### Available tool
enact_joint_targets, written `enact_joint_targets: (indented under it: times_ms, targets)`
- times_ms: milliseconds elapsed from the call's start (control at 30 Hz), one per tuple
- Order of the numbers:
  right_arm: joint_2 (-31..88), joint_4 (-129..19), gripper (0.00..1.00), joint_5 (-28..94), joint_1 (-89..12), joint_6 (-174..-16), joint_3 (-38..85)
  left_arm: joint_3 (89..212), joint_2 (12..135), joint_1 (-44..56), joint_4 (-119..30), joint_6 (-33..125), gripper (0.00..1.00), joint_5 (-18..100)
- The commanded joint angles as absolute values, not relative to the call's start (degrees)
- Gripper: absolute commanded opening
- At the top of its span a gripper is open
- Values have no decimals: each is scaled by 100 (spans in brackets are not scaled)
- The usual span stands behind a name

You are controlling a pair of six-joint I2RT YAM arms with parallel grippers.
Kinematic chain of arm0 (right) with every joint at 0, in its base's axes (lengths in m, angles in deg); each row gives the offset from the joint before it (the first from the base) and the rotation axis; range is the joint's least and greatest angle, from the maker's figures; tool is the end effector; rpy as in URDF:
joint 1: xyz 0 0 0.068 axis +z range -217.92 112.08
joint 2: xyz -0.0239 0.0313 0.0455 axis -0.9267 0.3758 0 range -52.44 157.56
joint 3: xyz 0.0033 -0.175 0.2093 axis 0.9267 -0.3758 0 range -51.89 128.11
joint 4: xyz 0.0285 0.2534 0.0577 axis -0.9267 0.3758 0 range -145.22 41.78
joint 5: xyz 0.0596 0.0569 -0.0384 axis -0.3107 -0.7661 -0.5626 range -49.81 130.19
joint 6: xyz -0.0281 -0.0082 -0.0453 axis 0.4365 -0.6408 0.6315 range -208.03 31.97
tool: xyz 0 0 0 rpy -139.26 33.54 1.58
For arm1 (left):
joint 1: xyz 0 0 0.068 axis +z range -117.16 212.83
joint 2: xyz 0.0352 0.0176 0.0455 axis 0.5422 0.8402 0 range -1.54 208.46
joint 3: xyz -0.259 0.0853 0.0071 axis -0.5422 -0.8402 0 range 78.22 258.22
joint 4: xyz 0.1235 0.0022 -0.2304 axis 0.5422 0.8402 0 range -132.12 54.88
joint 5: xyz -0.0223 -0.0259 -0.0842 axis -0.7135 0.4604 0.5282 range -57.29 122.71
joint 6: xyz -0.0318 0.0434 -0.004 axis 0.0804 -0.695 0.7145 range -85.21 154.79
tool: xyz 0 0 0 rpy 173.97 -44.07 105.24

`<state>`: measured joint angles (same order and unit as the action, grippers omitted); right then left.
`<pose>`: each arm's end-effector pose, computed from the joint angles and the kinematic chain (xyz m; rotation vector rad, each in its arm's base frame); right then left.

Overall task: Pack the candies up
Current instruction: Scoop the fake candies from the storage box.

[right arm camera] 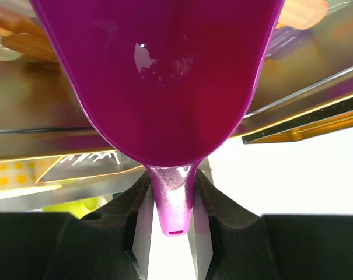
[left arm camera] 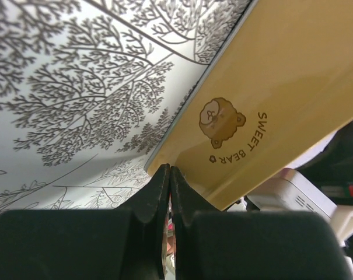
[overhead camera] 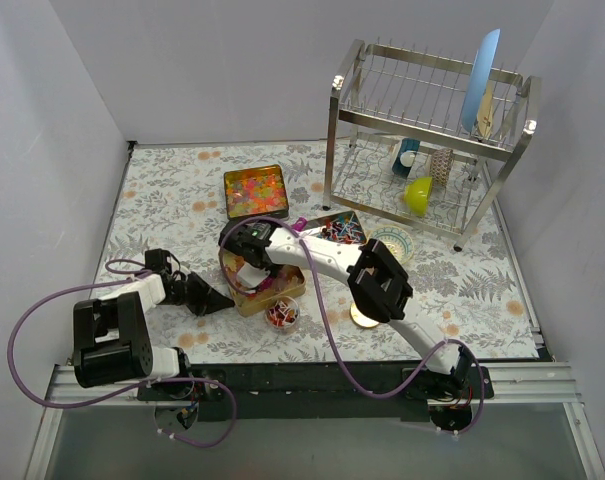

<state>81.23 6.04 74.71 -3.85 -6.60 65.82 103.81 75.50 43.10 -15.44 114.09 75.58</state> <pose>0.2268 0.4204 0.1941 -2.7128 0.9469 -0.9306 0.1823 0.0085 0.1186 1.8206 -1.9903 1.0307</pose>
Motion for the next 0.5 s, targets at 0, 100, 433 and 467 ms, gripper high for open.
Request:
enact_joint_targets:
  times_ms: [0,100,433,467]
  targets:
    - [8406,1009,1,6718,-96,-1314,7195,10354,7563,4277,-1672,11485,0,7806]
    - [8117,816,1,6481,45,-1236,6844,10380,7589,4268,-1672,11485,0,7780]
    - [7913,834,1,6567,432,-1376,6843,10573,7835,4268,-1725,11503,0,7823]
    - [7922,816,1,6768,423,-1358,6843,10599,7853,4277,-1725,11494,0,7806]
